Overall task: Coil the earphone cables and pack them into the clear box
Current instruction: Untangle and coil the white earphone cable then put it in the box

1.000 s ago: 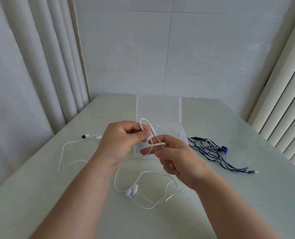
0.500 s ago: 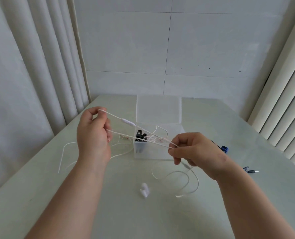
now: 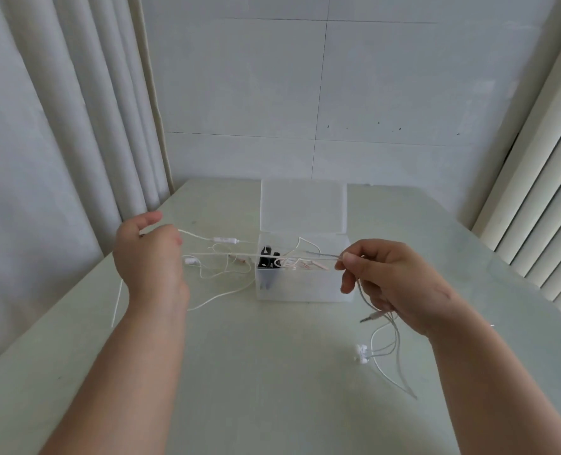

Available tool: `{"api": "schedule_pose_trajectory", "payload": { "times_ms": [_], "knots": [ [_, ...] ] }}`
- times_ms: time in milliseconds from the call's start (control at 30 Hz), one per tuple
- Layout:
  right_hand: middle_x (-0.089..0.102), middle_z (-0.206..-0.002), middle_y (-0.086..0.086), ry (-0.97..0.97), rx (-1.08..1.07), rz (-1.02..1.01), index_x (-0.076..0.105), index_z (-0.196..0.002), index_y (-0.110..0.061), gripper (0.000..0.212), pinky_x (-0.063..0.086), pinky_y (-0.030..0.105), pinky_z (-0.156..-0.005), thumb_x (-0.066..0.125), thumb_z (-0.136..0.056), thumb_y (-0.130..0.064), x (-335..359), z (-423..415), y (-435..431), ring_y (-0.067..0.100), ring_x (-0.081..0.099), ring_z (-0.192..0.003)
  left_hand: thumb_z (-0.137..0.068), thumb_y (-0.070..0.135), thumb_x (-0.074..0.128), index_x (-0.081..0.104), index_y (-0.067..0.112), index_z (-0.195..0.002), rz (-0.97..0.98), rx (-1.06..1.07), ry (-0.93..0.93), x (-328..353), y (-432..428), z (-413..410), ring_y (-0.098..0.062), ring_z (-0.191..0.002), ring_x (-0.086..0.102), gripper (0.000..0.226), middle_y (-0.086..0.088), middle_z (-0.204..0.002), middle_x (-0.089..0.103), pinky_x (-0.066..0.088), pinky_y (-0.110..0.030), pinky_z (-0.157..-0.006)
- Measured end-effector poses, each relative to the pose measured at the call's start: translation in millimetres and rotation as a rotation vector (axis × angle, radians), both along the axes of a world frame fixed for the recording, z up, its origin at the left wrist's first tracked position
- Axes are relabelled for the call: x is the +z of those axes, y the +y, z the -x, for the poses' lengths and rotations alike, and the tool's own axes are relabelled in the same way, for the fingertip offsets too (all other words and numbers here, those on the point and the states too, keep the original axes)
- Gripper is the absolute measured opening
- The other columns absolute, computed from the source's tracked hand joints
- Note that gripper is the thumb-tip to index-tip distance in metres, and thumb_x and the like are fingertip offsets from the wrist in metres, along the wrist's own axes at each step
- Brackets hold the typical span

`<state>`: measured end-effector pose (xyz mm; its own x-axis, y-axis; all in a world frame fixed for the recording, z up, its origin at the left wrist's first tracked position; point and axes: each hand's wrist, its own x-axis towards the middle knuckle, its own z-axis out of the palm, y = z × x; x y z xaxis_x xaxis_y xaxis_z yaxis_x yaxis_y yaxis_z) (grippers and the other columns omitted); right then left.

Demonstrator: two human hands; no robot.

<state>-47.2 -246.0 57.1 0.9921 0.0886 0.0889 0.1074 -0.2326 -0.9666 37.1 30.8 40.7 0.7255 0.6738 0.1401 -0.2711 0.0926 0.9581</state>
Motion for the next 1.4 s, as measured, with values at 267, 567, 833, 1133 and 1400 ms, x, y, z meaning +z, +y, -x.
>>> {"api": "schedule_pose_trajectory", "payload": {
  "times_ms": [267,567,833,1133,1400],
  "knots": [
    [0.063,-0.059,-0.009,-0.119,-0.025,0.146,0.071,-0.078,-0.027,0.020,0.032,0.014,-0.045,0.061,-0.095,-0.021,-4.3,0.3,13.0,0.003,0.040,-0.044,-0.070,0.023,0.058,0.065,0.037,-0.084,-0.359,-0.210,-0.191,7.1,-28.4,23.0,-0.014,-0.091,0.062,0.021,0.002,-0.100,0.067,0.046,-0.030,-0.078],
    [0.067,-0.067,-0.003,-0.108,-0.026,-0.022,0.073,-0.081,-0.022,0.017,0.038,0.020,-0.045,0.062,-0.093,-0.020,-5.5,-0.1,19.2,0.009,0.039,-0.045,-0.082,0.049,0.053,0.065,0.026,-0.070,-0.857,-0.947,-0.030,-3.0,-59.1,39.3,-0.009,-0.055,0.054,0.029,0.006,-0.055,0.059,0.043,-0.029,-0.058],
    [0.069,-0.077,0.011,-0.046,0.127,-0.237,0.074,-0.085,-0.014,0.039,0.050,0.026,-0.068,0.047,-0.064,0.006,-9.8,-4.3,7.6,0.022,0.061,-0.069,-0.088,0.025,0.051,0.061,0.020,-0.055,-0.067,-0.973,-0.281,5.8,-47.9,35.1,-0.012,-0.042,0.030,0.034,0.008,-0.047,0.035,0.030,-0.022,-0.047],
    [0.074,-0.080,0.009,-0.089,-0.037,-0.285,0.071,-0.087,-0.010,0.029,0.057,0.029,-0.061,0.062,-0.081,0.018,-11.6,-5.2,17.1,0.022,0.072,-0.076,-0.086,0.026,0.054,0.060,0.016,-0.055,-0.027,-0.932,-0.249,7.0,-42.1,31.3,-0.014,-0.041,0.026,0.033,0.006,-0.045,0.030,0.027,-0.023,-0.045],
    [0.075,-0.077,-0.008,-0.133,-0.122,0.167,0.069,-0.094,-0.029,0.027,0.045,0.020,-0.055,0.061,-0.087,-0.004,-9.9,-4.3,14.0,0.012,0.061,-0.058,-0.086,0.026,0.054,0.059,0.017,-0.052,0.027,-0.886,-0.265,8.1,-41.1,32.0,-0.012,-0.040,0.024,0.035,0.008,-0.043,0.034,0.022,-0.023,-0.046]
  ]
}}
